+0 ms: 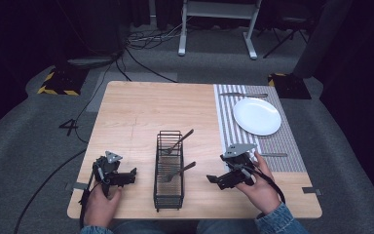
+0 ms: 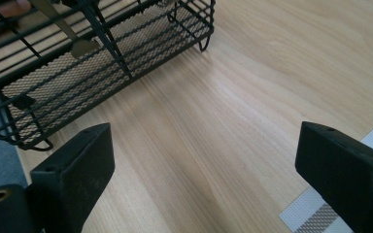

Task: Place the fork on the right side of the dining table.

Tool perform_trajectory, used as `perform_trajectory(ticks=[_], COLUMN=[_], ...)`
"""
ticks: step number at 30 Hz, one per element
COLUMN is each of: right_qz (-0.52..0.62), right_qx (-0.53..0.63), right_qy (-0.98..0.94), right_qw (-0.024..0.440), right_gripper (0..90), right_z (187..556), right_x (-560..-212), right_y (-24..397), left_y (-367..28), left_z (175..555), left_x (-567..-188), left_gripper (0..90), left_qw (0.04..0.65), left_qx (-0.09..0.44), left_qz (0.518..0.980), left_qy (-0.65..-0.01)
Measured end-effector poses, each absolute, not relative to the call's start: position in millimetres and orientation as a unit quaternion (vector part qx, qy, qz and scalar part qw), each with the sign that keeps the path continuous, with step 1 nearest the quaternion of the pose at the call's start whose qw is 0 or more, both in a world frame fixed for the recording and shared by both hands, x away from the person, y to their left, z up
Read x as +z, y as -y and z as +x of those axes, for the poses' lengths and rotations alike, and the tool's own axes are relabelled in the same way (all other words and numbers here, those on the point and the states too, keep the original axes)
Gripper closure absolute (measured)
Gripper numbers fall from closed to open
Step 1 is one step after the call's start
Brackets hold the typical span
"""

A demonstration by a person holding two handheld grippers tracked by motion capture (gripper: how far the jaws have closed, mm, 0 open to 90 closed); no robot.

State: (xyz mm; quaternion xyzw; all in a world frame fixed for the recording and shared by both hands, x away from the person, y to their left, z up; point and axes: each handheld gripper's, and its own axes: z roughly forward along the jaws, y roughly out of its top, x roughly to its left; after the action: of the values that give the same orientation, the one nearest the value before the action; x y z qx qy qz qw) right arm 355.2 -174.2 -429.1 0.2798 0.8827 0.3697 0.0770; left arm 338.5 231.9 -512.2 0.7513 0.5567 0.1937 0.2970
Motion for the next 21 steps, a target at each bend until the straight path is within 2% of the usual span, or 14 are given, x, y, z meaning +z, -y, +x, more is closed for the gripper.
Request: perform_trajectory(ticks=[12,21], right_qz=[0.302,0.309], right_qx=[0.326,0.315], right_qy=[-0.892,-0.894], right_qw=[0.085,0.079], right_gripper=[7.3,7.2], right_z=[355,352], right_x=[-475,-493], right_y=[156,152], left_y=[-232,-232], left_z=[338,338], left_x=[-512,-512], left_gripper=[1.2,1.2], left_qw=[0.297,0.297], left_qx=[0.194,0.194], left_qz=[0.751,0.751], left_qy=[-0.557,-0.557])
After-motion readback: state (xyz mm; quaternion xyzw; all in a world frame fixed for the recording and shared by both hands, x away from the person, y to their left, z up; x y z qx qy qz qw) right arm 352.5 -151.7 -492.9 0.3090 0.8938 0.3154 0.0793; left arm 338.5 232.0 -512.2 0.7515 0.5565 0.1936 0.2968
